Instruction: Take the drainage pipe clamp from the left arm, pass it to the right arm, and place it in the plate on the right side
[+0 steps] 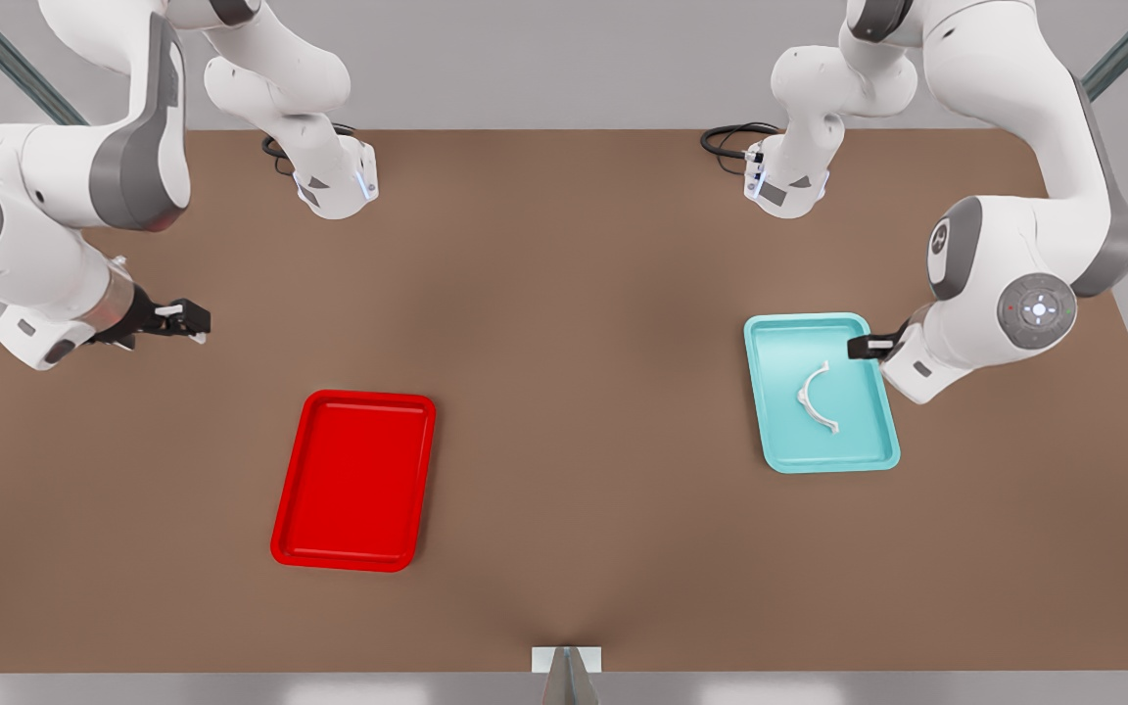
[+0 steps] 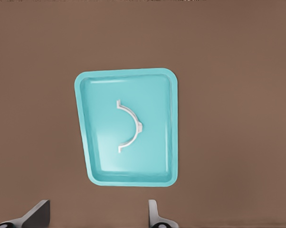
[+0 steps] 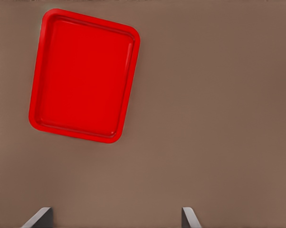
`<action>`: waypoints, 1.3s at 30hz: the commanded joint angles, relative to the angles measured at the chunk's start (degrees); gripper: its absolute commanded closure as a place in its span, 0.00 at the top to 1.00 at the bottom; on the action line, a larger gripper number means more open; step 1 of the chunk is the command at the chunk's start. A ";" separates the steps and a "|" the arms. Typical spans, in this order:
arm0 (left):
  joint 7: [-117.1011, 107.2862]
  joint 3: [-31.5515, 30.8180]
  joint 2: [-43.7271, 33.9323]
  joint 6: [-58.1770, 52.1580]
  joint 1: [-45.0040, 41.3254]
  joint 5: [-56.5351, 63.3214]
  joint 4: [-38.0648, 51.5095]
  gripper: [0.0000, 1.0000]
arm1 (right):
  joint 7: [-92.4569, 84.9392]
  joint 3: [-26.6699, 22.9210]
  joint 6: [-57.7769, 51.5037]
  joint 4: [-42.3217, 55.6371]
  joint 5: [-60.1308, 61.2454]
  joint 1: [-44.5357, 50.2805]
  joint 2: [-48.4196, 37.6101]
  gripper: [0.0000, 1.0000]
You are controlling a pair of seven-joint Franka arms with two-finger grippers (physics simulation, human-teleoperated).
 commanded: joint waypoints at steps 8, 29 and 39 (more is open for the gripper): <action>-1.63 2.33 10.89 16.65 -0.73 -1.15 -2.77 1.00 | 2.53 -0.04 0.79 -0.06 2.98 -1.61 -0.02 1.00; -22.91 2.68 13.00 53.74 1.03 -8.88 -34.24 1.00 | 2.09 0.14 0.97 -0.42 2.98 -1.61 0.51 1.00; -18.95 2.68 13.53 62.71 3.22 -11.08 -38.55 1.00 | 2.09 0.14 0.88 -0.50 2.89 -1.61 0.51 1.00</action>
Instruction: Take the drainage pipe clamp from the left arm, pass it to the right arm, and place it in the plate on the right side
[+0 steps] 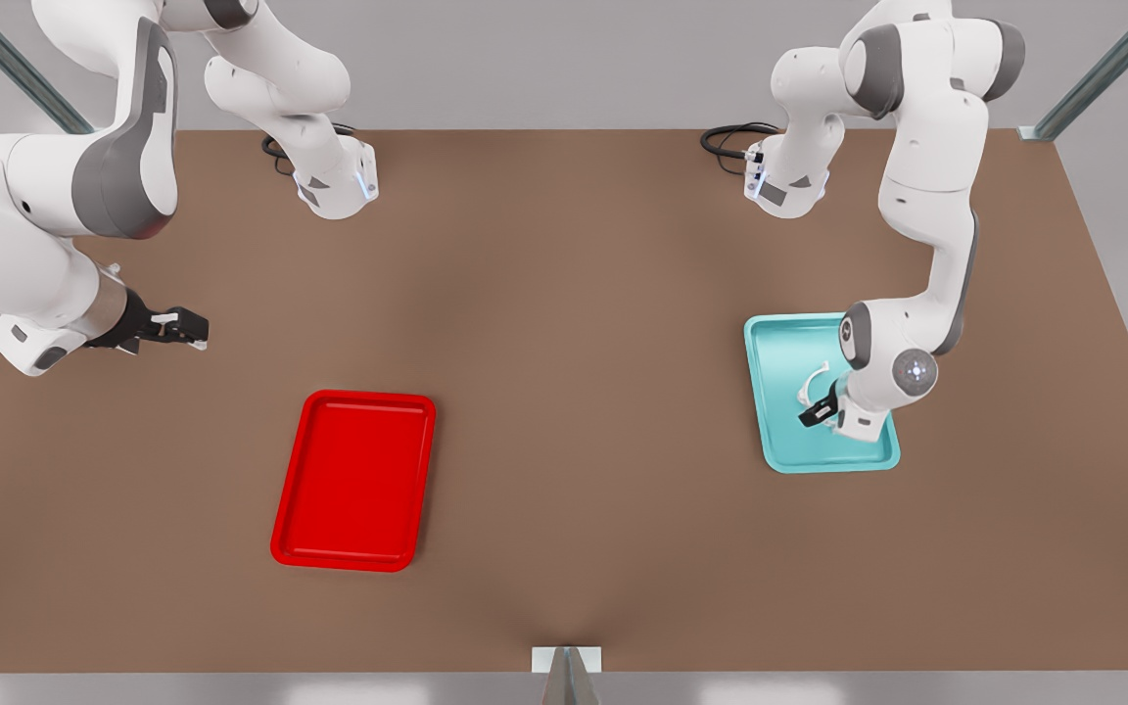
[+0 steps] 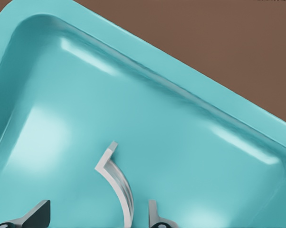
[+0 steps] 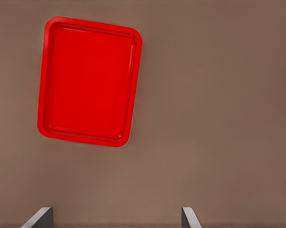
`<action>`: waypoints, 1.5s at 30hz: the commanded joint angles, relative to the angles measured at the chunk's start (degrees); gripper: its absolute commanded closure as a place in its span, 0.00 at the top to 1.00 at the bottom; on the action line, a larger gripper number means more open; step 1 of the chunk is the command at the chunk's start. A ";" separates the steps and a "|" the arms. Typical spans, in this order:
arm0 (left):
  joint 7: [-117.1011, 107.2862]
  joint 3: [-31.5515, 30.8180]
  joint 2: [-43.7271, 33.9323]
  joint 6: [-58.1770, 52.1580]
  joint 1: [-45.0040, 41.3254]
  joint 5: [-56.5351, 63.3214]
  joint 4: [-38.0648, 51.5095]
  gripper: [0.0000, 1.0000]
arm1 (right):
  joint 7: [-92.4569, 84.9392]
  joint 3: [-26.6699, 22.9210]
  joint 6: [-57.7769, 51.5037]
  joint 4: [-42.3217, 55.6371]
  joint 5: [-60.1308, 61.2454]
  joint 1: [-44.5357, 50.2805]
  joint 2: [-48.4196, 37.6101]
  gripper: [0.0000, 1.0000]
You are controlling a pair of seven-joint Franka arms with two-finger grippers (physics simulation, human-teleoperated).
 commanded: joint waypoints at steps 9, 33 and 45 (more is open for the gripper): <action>-22.35 0.00 0.25 6.92 0.39 -1.11 -1.62 1.00 | 0.08 -0.01 -0.03 0.03 0.03 0.06 0.03 1.00; -22.35 -1.58 -0.19 7.98 2.50 -7.70 -2.23 0.73 | -0.19 -0.01 0.23 -0.33 0.03 -0.03 0.11 1.00; -22.52 -2.90 -0.80 7.71 2.94 -12.01 -3.11 0.32 | -0.19 -0.01 0.58 -0.41 0.29 -0.11 0.11 1.00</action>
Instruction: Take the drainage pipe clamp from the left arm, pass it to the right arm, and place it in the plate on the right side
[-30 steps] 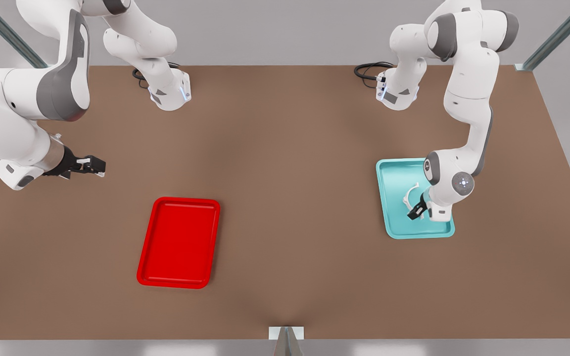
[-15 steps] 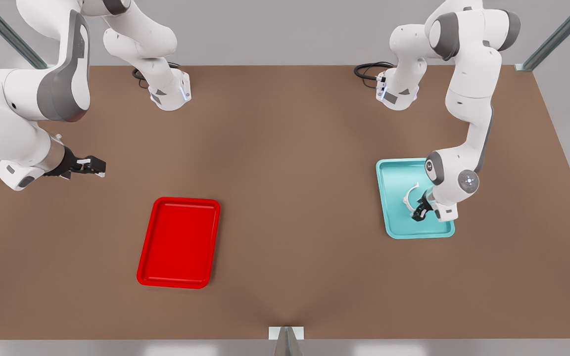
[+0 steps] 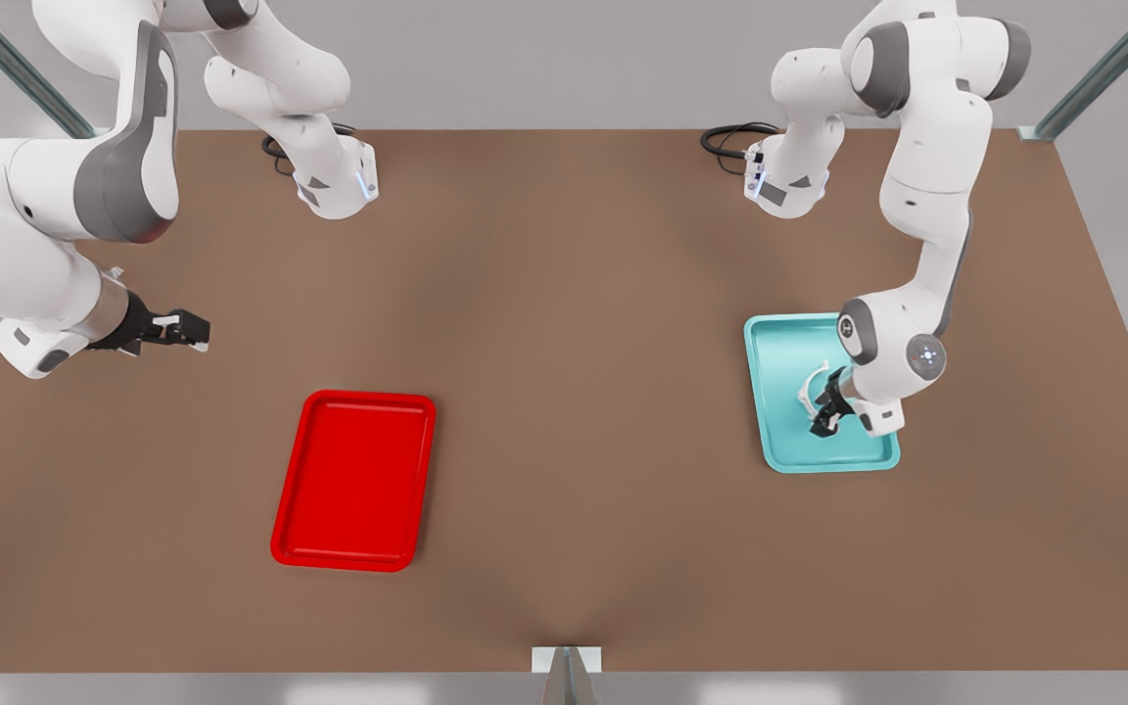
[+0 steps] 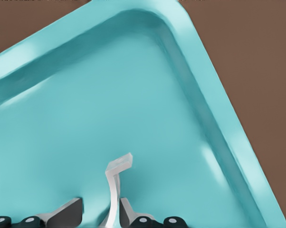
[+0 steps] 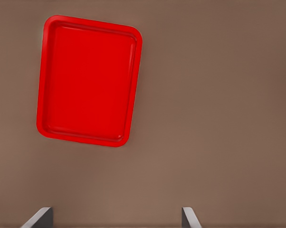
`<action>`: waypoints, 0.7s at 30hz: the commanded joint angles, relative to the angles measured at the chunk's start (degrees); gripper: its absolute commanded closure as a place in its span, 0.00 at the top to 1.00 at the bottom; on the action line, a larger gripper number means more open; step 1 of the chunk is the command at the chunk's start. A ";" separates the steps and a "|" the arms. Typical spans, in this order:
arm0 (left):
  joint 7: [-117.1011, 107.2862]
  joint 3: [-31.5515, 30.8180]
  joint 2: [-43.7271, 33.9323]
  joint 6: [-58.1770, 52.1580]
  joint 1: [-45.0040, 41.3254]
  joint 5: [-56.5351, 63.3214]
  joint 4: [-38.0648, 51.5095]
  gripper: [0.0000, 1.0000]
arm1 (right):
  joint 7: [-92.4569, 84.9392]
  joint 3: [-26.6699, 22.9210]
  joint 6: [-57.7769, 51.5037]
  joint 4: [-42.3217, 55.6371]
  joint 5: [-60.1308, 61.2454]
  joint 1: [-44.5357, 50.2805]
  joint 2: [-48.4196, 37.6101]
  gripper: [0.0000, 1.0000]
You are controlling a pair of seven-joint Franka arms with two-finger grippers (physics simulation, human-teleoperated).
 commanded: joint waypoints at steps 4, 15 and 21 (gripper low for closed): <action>-0.10 -0.04 -0.31 0.44 0.10 -1.35 0.10 0.34 | -0.05 -0.01 0.26 -0.07 0.25 0.01 -0.06 1.00; -0.89 -0.04 -3.65 -6.40 -1.12 -0.91 0.97 0.21 | -0.05 -0.01 0.17 -0.07 0.16 0.10 0.03 1.00; -16.27 -0.30 -5.58 -20.38 -7.54 -0.82 8.53 0.21 | -0.05 -0.01 0.26 -0.16 0.16 0.10 0.03 1.00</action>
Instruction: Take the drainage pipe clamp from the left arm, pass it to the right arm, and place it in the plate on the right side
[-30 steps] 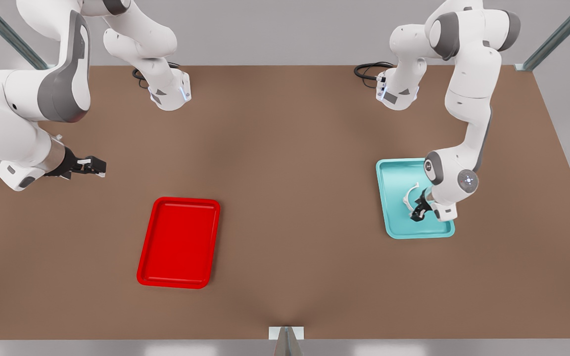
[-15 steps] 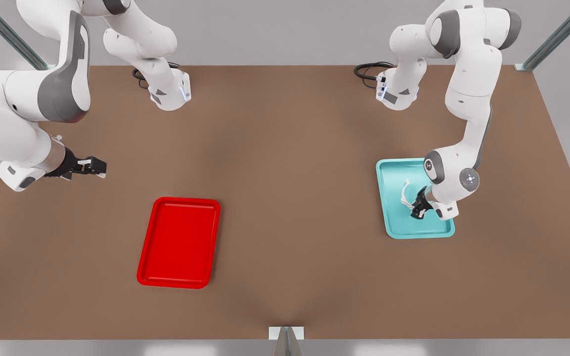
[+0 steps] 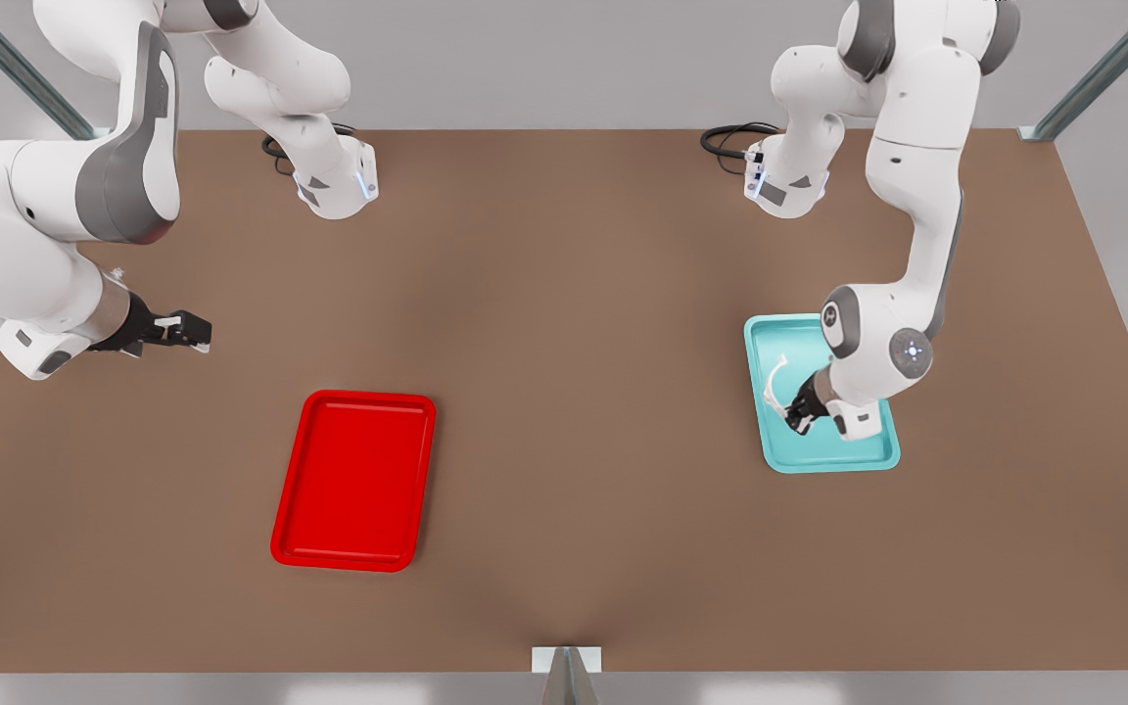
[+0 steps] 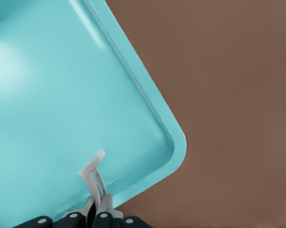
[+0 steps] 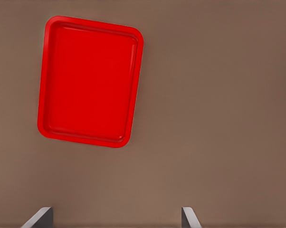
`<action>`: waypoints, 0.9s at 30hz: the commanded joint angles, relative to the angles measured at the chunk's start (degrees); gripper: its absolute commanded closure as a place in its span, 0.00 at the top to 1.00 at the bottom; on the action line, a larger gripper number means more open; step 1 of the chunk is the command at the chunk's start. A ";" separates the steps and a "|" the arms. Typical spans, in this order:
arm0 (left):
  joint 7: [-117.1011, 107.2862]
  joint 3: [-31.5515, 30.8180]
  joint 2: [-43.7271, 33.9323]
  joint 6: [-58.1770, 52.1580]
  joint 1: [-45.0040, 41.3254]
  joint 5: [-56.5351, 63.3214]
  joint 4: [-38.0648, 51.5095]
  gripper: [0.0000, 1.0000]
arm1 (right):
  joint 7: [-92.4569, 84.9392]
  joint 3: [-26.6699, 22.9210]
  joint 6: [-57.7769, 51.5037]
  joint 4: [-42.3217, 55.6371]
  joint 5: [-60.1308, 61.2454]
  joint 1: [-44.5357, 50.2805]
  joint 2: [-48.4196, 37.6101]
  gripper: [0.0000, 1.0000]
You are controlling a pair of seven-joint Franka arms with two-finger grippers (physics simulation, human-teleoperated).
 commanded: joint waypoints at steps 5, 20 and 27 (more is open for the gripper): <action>-36.46 -2.00 6.72 -18.18 -9.58 4.84 17.02 0.21 | -0.02 1.05 1.94 1.21 0.38 2.64 4.33 1.00; -85.42 -6.66 20.26 -13.44 -17.93 4.58 39.44 0.21 | 35.75 1.05 28.93 -6.43 2.05 24.00 11.28 1.00; -86.04 -6.66 22.11 -8.43 -20.65 4.49 41.81 0.21 | 36.19 1.05 36.05 -11.88 2.05 27.95 11.72 1.00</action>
